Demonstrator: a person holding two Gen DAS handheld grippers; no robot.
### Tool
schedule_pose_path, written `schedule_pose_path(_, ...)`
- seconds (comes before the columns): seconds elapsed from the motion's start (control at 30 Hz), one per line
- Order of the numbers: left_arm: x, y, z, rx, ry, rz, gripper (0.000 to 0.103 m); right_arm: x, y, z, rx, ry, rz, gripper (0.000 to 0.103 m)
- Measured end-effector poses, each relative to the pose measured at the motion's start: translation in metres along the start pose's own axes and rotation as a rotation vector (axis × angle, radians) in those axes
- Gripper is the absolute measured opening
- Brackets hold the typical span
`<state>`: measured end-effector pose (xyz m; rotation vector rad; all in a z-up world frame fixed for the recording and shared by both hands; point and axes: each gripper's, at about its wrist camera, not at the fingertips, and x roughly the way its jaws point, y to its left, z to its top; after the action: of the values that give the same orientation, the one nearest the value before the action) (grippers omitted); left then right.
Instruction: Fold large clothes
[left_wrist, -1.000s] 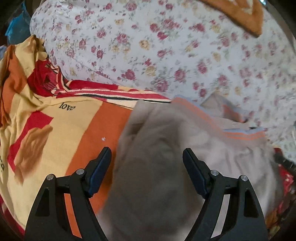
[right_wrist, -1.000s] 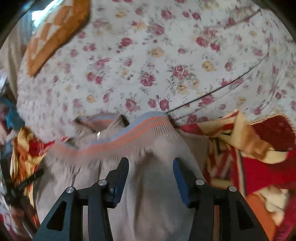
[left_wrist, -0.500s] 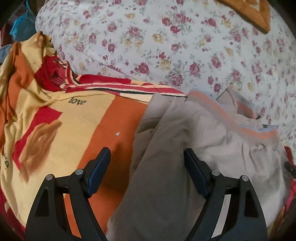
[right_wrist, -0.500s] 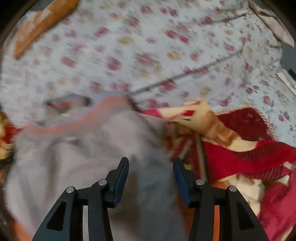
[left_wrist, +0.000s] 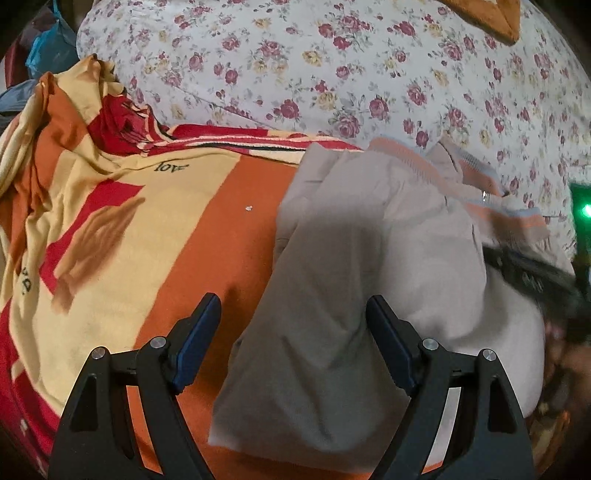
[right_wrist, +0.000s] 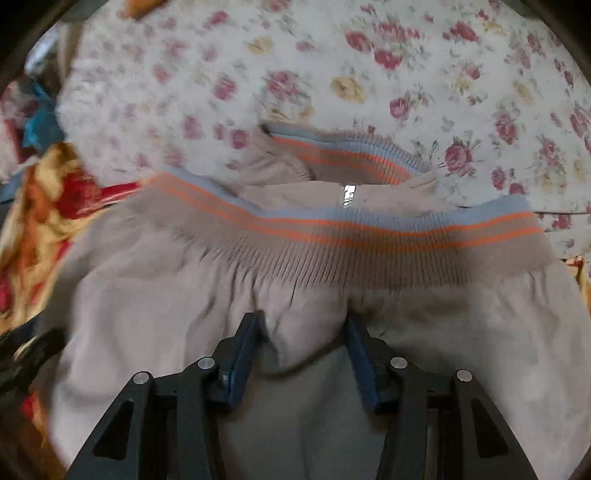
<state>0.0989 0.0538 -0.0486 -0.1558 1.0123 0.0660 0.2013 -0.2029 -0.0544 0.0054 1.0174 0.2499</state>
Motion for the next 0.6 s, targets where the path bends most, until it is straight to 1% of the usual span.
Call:
schedule_pose_path(0.07,0.005,0.002,-0.001,-0.016,0.008,-0.015,0.082,0.01,-0.003,0.01,0.01,-0.033,-0.035,0.047)
schedule_pose_path(0.1,0.009,0.002,-0.001,-0.028,0.018,-0.027,0.082,0.015,-0.007,0.015,0.028,-0.032,-0.041,0.047)
schedule_pose_path(0.17,0.01,0.001,0.001,-0.024,0.022,-0.027,0.082,0.019,-0.013,0.02,0.057,-0.024,-0.029,0.047)
schedule_pose_path(0.23,0.008,0.0,0.0,0.001,0.012,-0.018,0.082,0.012,-0.015,0.019,0.054,-0.024,-0.016,0.047)
schedule_pose_path(0.33,0.006,0.0,-0.001,0.013,0.006,-0.012,0.082,-0.017,-0.024,0.007,0.061,-0.009,0.035,0.047)
schedule_pose_path(0.37,0.006,0.001,-0.002,0.01,0.006,-0.013,0.082,-0.032,-0.028,-0.001,0.064,-0.019,0.053,0.048)
schedule_pose_path(0.4,0.006,0.001,-0.002,0.009,0.007,-0.014,0.082,-0.044,-0.032,-0.008,0.062,-0.031,0.052,0.048)
schedule_pose_path(0.5,0.005,0.001,-0.004,0.014,0.004,-0.011,0.082,-0.088,-0.052,-0.04,0.051,-0.08,-0.015,0.049)
schedule_pose_path(0.6,0.004,0.0,-0.005,0.03,-0.004,-0.003,0.082,-0.123,-0.092,-0.07,0.071,-0.118,-0.134,0.049)
